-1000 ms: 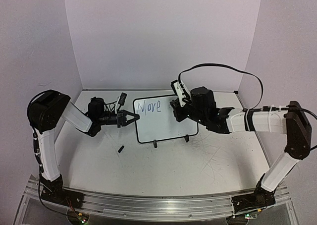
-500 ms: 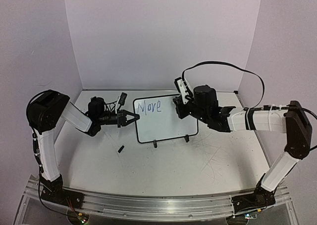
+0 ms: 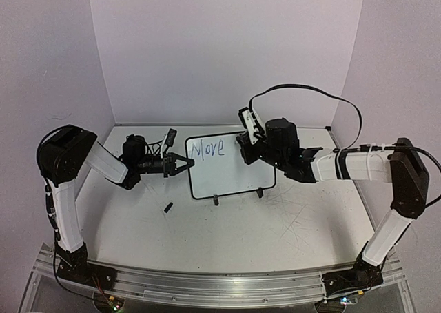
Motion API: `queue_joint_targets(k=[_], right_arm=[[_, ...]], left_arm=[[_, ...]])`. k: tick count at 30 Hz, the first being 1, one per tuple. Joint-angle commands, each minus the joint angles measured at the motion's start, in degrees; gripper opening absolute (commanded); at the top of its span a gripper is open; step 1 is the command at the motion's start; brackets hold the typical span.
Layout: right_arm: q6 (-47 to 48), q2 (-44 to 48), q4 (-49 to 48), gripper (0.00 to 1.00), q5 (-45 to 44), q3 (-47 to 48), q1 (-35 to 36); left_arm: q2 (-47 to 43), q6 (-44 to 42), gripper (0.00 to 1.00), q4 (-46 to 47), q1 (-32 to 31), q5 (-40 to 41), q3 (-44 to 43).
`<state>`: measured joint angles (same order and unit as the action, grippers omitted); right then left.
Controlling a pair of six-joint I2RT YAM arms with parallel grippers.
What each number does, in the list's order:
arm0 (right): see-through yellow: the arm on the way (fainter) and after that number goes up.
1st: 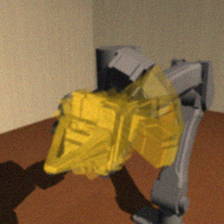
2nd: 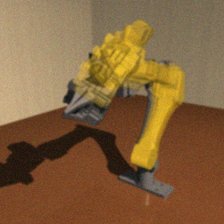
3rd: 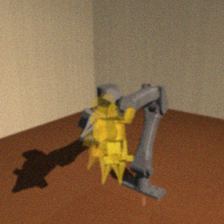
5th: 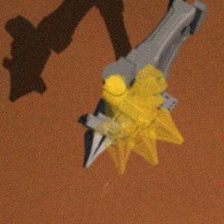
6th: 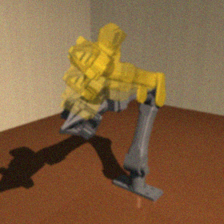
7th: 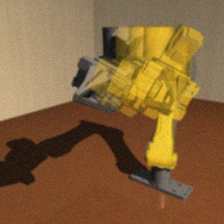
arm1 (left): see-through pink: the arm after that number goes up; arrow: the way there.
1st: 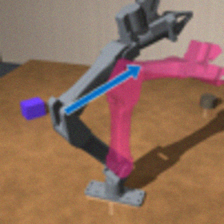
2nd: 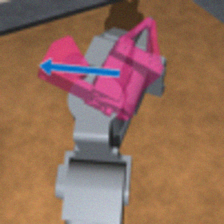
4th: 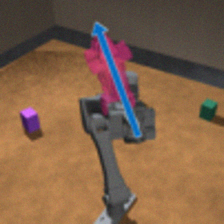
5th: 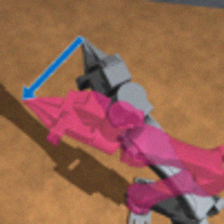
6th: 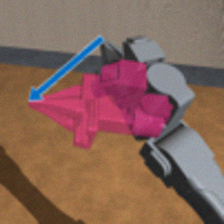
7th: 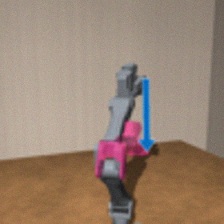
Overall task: Write a sentence on the whiteboard
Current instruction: Write on the whiteboard with the whiteboard marker without the cap.
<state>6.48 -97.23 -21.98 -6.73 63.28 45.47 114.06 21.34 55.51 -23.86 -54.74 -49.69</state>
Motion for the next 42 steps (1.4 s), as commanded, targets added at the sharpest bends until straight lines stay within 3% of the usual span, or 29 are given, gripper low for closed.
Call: queue_joint_targets(k=[1, 16, 42], right_arm=[[2.2, -1.3, -2.6, 0.00, 5.6, 2.7, 1.1], [2.8, -9.1, -0.9, 0.00, 10.3, 6.9, 8.0], [3.2, -8.6, -1.7, 0.00, 6.7, 5.7, 8.6]], left_arm=[[-1.0, -2.4, 0.00, -3.5, 0.4, 4.7, -0.4], [-0.7, -2.4, 0.00, -3.9, 0.0, 4.7, -0.7], [-2.6, -4.2, 0.00, -5.6, -0.5, 7.4, 0.1]])
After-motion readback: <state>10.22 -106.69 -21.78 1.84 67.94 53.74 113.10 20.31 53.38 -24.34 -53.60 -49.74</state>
